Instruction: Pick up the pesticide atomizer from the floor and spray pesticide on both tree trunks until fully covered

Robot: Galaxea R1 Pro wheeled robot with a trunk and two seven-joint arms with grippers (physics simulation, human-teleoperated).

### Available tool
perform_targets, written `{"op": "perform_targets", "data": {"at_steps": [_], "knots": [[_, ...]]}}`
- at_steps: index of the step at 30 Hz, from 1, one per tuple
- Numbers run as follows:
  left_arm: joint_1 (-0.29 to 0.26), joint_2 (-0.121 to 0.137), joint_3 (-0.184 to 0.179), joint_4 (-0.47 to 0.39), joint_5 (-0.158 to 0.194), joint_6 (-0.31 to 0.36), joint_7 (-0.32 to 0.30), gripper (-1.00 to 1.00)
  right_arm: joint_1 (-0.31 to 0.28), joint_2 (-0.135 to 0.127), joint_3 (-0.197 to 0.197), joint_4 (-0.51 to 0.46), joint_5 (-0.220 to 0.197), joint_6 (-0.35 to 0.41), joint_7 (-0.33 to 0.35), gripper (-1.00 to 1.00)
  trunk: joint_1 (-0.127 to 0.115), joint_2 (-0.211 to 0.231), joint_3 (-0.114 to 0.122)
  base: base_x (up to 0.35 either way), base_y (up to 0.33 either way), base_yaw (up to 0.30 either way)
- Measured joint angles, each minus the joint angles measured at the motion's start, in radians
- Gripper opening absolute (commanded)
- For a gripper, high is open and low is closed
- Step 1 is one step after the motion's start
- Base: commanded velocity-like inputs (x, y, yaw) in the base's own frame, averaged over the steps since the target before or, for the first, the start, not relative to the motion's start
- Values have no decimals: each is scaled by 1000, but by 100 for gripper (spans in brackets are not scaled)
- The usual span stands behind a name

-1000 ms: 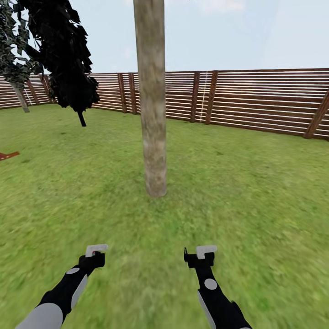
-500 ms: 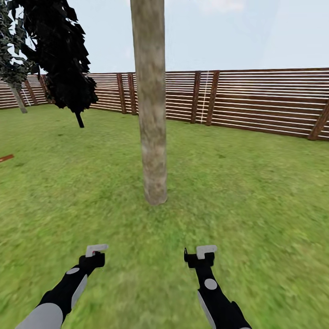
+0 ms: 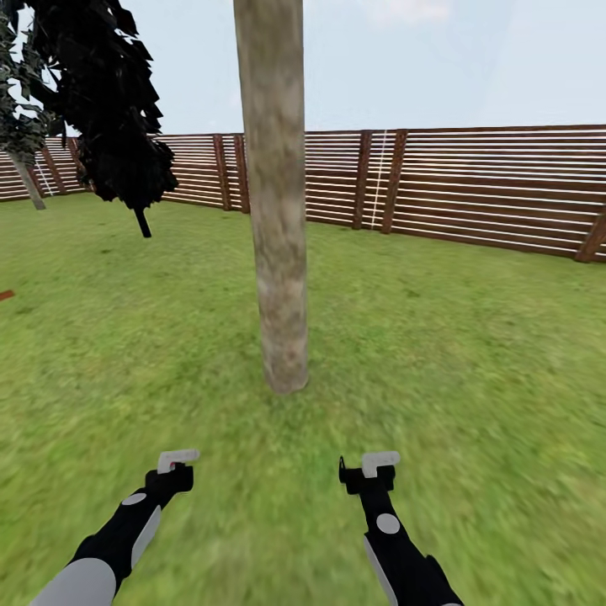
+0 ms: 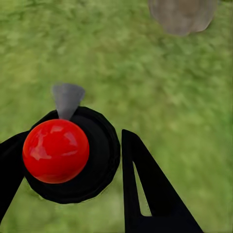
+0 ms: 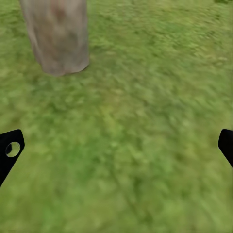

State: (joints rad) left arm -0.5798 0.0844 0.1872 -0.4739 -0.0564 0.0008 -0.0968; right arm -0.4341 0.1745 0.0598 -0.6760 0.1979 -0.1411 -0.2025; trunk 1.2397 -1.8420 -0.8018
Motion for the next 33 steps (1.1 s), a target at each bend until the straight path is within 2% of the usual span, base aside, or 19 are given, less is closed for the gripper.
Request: {"op": "perform_targets", "data": {"at_steps": [9,14,15,17,18,19,20,22,23,25,26,28,29,30,31,33], "knots": [[0,0,-1,0,-1,-3,-2,-100,0,0,0,0,0,0,0,100,0,0,0,47,0,0],[-1,0,-15,-11,-18,3,-16,-100,0,0,1,-5,0,0,1,100,0,0,0,0,0,0],[-2,0,-15,-15,-36,5,-17,-100,0,0,1,-11,0,1,1,100,0,0,0,0,0,0],[-5,9,-15,-17,-103,7,-48,-100,0,0,1,-21,0,3,2,100,0,0,0,0,0,0],[-5,14,-15,-18,-131,8,-78,-100,0,0,0,-24,0,4,4,100,0,0,0,0,0,0],[-7,20,-15,-18,-180,14,-148,-100,0,0,1,-42,0,5,26,100,0,0,0,0,0,0],[-11,27,-14,-18,-227,24,-228,-100,0,0,1,-65,2,7,93,100,0,0,0,0,0,0],[-14,43,-13,-18,-281,33,-339,-100,-1,0,-1,-103,6,22,226,100,0,0,0,0,0,0],[-15,54,-13,-18,-306,36,-403,-100,-2,-2,-2,-128,7,55,298,100,0,0,0,0,0,0],[-17,76,-13,-18,-369,38,-594,-100,-10,-34,-3,-208,8,187,514,100,0,0,0,0,0,0],[-18,80,-13,-19,-390,39,-648,-100,-19,-41,-3,-237,9,222,586,100,0,0,0,0,0,0],[-20,83,-13,-19,-467,38,-761,-100,-49,-51,-2,-307,11,291,781,100,0,0,0,0,0,0],[-21,81,-13,-20,-495,37,-788,-100,-58,-53,-1,-320,14,305,822,100,0,0,0,0,0,0],[-22,75,-13,-20,-545,36,-830,-100,-71,-54,2,-334,41,319,872,100,0,0,0,0,0,0],[-23,71,-13,-21,-589,34,-864,-100,-76,-54,10,-338,64,323,892,100,0,0,0,0,0,0],[-33,69,-13,-21,-654,29,-919,-100,-84,-53,51,-343,128,327,941,100,0,0,0,0,0,0]]}}
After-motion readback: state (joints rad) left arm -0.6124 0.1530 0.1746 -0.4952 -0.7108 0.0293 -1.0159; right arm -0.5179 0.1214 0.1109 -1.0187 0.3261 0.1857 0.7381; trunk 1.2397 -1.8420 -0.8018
